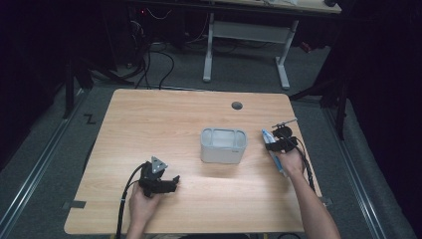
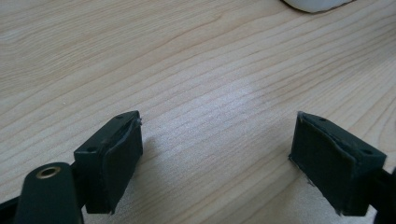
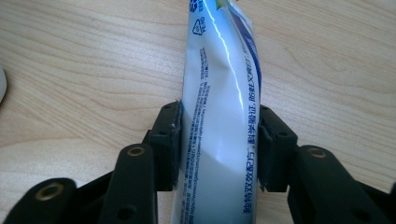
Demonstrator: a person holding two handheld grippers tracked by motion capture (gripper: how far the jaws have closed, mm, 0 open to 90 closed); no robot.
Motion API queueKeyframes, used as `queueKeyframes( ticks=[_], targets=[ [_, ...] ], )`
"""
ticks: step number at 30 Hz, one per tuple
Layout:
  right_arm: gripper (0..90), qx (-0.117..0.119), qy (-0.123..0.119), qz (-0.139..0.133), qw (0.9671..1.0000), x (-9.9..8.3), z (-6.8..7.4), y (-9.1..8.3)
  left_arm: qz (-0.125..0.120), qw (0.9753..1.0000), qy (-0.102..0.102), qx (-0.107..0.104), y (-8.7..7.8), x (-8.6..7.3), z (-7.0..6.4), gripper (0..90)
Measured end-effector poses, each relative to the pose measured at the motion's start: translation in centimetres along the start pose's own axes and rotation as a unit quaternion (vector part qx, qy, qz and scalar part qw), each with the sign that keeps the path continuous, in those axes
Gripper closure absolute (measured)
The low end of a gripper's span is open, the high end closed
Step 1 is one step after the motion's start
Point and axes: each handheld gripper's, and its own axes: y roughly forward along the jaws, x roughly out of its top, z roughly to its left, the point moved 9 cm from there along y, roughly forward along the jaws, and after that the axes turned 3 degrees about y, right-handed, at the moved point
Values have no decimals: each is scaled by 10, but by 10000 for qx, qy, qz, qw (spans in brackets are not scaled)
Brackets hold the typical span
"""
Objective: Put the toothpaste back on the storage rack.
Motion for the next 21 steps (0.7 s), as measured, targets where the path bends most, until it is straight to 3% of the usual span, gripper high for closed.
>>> queueKeyframes(
  ticks=[9,15,21],
  targets=[
    [680,-1,-240,67,9997,1,4,-2,-1,10000,-3,-1,0,0,0,169],
    [687,154,-339,146,9992,-2,9,-5,1,10000,-1,-2,0,0,0,169],
    [691,299,-351,50,9989,-2,11,-13,-1,10000,-4,-2,0,0,0,169]
  ],
)
